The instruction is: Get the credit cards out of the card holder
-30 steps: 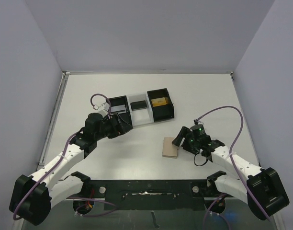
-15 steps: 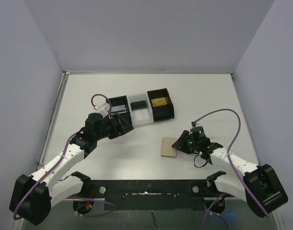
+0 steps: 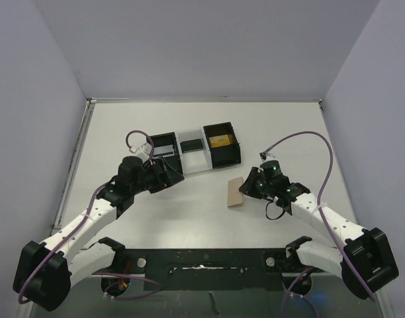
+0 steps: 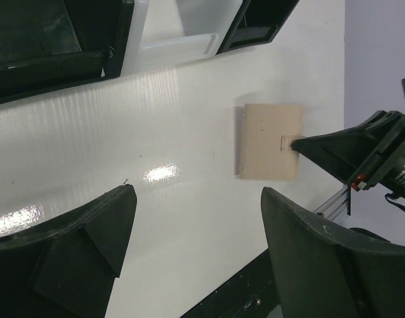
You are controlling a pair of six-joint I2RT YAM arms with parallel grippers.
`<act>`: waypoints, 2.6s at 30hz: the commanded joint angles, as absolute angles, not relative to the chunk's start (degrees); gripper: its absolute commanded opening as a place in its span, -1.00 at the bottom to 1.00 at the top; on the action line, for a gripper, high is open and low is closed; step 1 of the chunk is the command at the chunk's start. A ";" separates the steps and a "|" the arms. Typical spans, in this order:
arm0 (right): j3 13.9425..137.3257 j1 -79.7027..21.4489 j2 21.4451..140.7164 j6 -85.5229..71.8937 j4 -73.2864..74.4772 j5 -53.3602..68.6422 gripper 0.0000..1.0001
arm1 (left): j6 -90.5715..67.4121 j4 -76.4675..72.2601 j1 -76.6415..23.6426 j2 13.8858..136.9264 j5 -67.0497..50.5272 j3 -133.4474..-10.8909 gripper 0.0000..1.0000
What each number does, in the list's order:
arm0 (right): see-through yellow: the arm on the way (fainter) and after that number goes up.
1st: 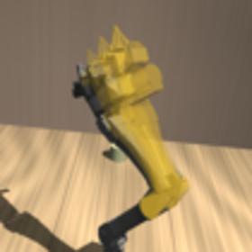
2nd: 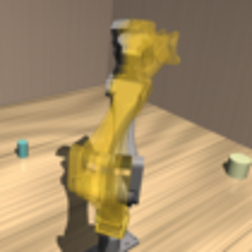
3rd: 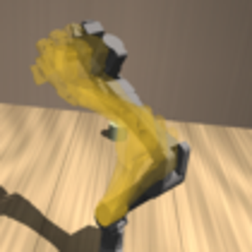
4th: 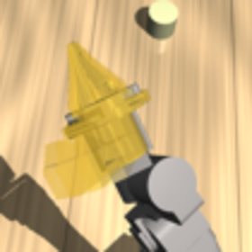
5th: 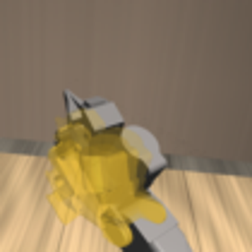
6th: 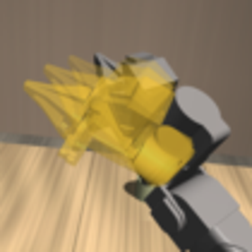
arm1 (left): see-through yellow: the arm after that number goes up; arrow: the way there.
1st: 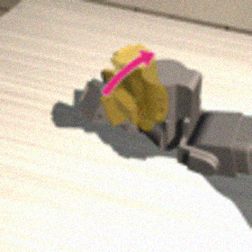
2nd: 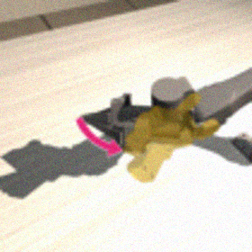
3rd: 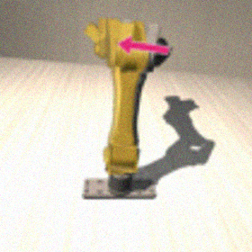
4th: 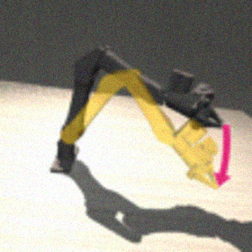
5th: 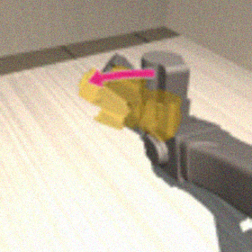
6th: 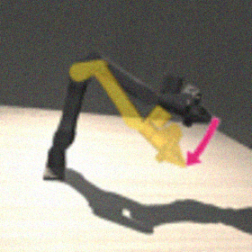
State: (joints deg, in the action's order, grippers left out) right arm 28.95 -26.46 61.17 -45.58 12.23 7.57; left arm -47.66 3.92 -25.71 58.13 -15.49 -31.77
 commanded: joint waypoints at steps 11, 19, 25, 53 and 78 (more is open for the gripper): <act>54.60 -44.97 77.69 -39.16 41.16 -23.74 -0.78 | -51.37 18.17 -25.11 51.51 3.44 -37.44 0.50; 67.17 -55.58 93.25 -43.51 48.14 -28.04 -0.71 | -59.30 26.37 -24.15 42.21 15.74 -36.03 0.50; 69.15 -58.71 94.96 -41.91 37.65 -17.21 -0.44 | -63.42 30.01 -23.75 37.26 18.98 -34.30 0.50; 26.64 -23.69 73.38 -47.94 -4.46 22.87 0.17 | -48.38 5.05 -45.41 79.12 -9.73 -44.41 0.14; 21.49 -23.68 80.67 -53.79 -21.87 32.60 -0.27 | -49.92 -0.05 -48.64 95.31 -10.62 -47.37 -0.48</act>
State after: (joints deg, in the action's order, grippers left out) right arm 22.72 -23.92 80.51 -50.74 -13.96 28.49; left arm -49.60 2.63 -48.34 94.76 -11.18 -45.21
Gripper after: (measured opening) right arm 0.389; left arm 0.287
